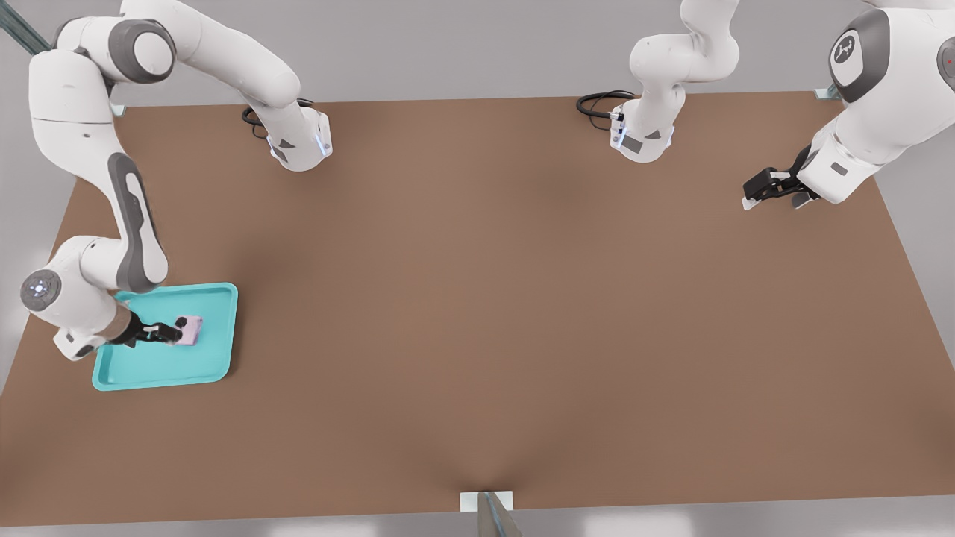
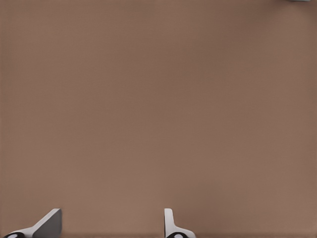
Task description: Keep left arm still and place phone on the tray with right arm
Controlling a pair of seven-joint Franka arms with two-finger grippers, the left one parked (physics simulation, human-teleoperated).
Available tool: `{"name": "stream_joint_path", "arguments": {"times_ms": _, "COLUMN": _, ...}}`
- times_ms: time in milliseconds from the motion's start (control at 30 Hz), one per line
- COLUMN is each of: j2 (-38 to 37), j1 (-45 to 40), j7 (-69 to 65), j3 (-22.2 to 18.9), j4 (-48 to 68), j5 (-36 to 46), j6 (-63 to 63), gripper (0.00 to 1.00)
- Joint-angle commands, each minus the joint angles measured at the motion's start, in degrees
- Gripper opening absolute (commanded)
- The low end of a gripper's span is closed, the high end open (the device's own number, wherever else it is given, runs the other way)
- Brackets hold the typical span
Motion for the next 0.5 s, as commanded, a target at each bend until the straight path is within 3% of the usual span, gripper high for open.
{"name": "stream_joint_path", "arguments": {"times_ms": 0, "j2": -0.8, "j1": 0.8, "j7": -11.3, "j3": 7.1, "j4": 11.6, "j5": -0.3, "j6": -21.8, "gripper": 1.0}}
{"name": "stream_joint_path", "arguments": {"times_ms": 67, "j2": -5.4, "j1": 3.8, "j7": -1.8, "j3": 13.4, "j4": 15.7, "j5": -0.9, "j6": -27.0, "gripper": 1.0}}
{"name": "stream_joint_path", "arguments": {"times_ms": 100, "j2": -10.1, "j1": 16.3, "j7": 3.8, "j3": 3.4, "j4": 17.8, "j5": -0.1, "j6": -32.8, "gripper": 1.0}}
{"name": "stream_joint_path", "arguments": {"times_ms": 167, "j2": -19.6, "j1": 46.5, "j7": 4.7, "j3": -32.3, "j4": 19.3, "j5": 13.1, "j6": -40.7, "gripper": 1.0}}
{"name": "stream_joint_path", "arguments": {"times_ms": 200, "j2": -22.6, "j1": 51.0, "j7": 4.8, "j3": -37.4, "j4": 17.6, "j5": 14.6, "j6": -42.7, "gripper": 1.0}}
{"name": "stream_joint_path", "arguments": {"times_ms": 267, "j2": -26.1, "j1": 50.2, "j7": 7.1, "j3": -35.6, "j4": 14.6, "j5": 14.7, "j6": -43.0, "gripper": 1.0}}
{"name": "stream_joint_path", "arguments": {"times_ms": 300, "j2": -25.1, "j1": 47.4, "j7": 8.5, "j3": -32.2, "j4": 14.6, "j5": 14.8, "j6": -42.6, "gripper": 1.0}}
{"name": "stream_joint_path", "arguments": {"times_ms": 467, "j2": -29.5, "j1": 47.1, "j7": 13.6, "j3": -32.5, "j4": 10.3, "j5": 17.2, "j6": -41.5, "gripper": 1.0}}
